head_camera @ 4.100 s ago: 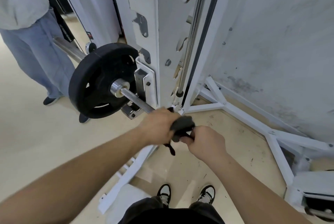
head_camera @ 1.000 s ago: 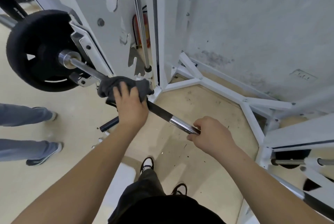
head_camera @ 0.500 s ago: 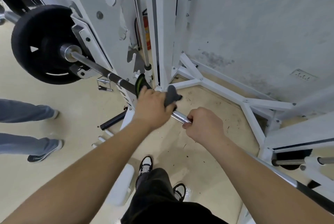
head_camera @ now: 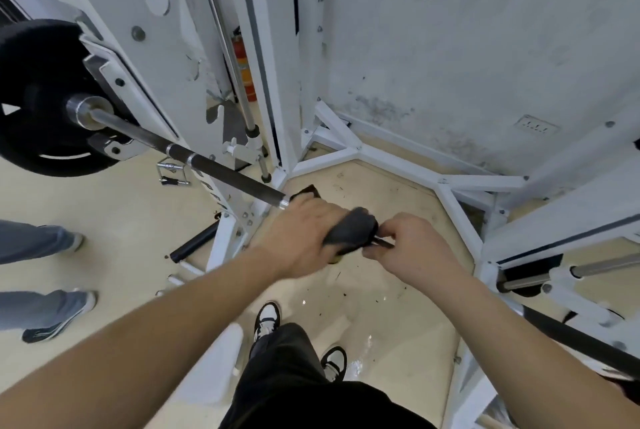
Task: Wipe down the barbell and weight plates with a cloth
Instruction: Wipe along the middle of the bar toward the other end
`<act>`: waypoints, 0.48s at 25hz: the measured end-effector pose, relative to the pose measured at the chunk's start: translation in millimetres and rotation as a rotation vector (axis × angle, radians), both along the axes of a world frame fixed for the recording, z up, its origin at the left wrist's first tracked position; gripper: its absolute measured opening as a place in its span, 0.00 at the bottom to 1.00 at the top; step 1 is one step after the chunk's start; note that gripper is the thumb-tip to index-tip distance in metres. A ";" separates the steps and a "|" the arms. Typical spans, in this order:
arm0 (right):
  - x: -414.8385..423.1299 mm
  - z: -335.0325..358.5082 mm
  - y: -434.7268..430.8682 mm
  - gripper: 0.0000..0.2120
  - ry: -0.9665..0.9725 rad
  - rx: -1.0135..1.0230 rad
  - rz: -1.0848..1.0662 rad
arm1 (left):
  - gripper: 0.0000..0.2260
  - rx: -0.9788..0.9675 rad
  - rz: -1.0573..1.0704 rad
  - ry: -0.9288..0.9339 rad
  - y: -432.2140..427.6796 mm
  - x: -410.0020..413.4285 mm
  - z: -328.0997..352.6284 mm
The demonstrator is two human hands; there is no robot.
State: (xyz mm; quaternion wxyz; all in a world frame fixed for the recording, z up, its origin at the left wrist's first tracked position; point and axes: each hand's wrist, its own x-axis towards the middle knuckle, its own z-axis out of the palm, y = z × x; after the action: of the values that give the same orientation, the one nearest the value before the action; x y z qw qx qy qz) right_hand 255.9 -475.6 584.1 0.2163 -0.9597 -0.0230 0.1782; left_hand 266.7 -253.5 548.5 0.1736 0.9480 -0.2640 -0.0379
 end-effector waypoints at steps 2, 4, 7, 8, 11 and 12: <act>-9.7 1.0 -16.6 0.20 -0.015 -0.059 -0.007 | 0.11 0.044 0.079 0.093 16.2 20.6 8.0; -18.1 0.4 -25.3 0.18 -0.044 -0.081 -0.032 | 0.16 0.075 0.350 0.071 18.2 26.7 8.3; -22.4 -3.1 -22.7 0.14 -0.085 -0.083 -0.041 | 0.15 0.048 0.337 -0.088 -24.5 -4.2 0.0; -21.7 -3.8 -18.9 0.13 -0.092 -0.073 -0.033 | 0.13 -0.004 0.205 -0.090 -31.4 -15.1 -3.3; -18.5 -3.8 -10.9 0.14 -0.100 -0.036 -0.001 | 0.14 0.026 0.017 -0.021 -3.4 -3.0 0.9; -18.6 -3.6 -12.0 0.16 -0.105 -0.027 -0.006 | 0.11 0.031 0.091 -0.003 9.0 5.5 1.6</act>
State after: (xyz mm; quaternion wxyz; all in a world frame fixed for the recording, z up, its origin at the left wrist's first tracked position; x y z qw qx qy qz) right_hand 237.2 -487.6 580.6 0.2025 -0.9705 -0.0289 0.1274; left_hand 272.2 -244.5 550.1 0.1599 0.9617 -0.2204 -0.0328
